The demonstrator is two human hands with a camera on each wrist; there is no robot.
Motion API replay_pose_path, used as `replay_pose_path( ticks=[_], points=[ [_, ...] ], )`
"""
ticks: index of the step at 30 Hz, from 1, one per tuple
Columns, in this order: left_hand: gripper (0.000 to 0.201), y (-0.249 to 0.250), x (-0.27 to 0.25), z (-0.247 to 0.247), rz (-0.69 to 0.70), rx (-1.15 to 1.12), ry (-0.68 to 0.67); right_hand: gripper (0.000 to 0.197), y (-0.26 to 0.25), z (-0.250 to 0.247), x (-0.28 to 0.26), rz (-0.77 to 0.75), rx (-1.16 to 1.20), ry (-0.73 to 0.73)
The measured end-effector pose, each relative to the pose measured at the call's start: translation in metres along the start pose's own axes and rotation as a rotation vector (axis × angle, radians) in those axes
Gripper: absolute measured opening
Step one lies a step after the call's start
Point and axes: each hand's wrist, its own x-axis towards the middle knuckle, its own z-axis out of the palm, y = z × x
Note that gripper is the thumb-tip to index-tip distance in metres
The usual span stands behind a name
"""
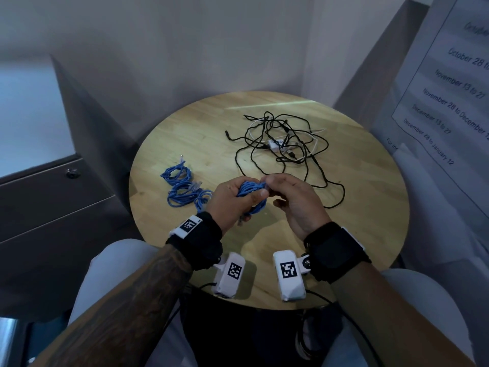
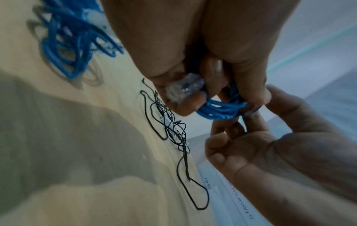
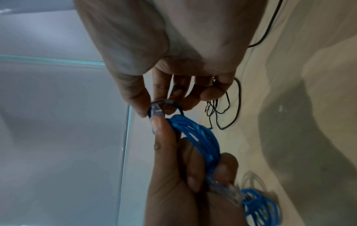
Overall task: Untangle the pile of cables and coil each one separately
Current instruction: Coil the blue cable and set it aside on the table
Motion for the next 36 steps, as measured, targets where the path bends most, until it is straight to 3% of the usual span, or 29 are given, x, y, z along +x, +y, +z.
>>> replay_pose_path(
  ticks=[4, 7, 13, 18, 24, 29, 32, 36],
  points=[
    [0.023, 0.004, -0.006, 0.004, -0.046, -0.056, -0.077, 0.013, -0.008, -0.007, 0.002, -0.025, 0.039, 0.101],
    [0.036, 0.006, -0.007, 0.009, -0.124, -0.137, -0.086, 0.013, -0.012, -0.013, 0.003, -0.133, -0.007, 0.133],
    [0.027, -0.002, -0.006, 0.016, -0.144, 0.088, -0.058, 0.011, -0.006, -0.008, 0.006, -0.265, -0.167, 0.185],
    [0.044, 0.003, -0.008, 0.009, -0.241, -0.154, -0.155, 0.01, -0.007, -0.005, 0.006, -0.338, -0.286, 0.101],
    [0.031, -0.006, -0.009, 0.014, -0.19, -0.01, -0.103, 0.009, -0.001, -0.004, 0.004, -0.388, -0.356, 0.116],
    [0.038, -0.002, -0.01, 0.018, -0.093, 0.045, -0.058, 0.006, -0.003, -0.014, 0.018, -0.178, -0.062, 0.282],
    [0.035, 0.0, -0.011, 0.012, -0.06, -0.022, -0.081, 0.012, -0.004, -0.012, 0.019, -0.254, -0.133, 0.289],
    [0.033, 0.005, -0.012, 0.009, -0.038, 0.127, -0.083, 0.014, -0.002, -0.013, 0.019, -0.294, -0.178, 0.283]
  ],
)
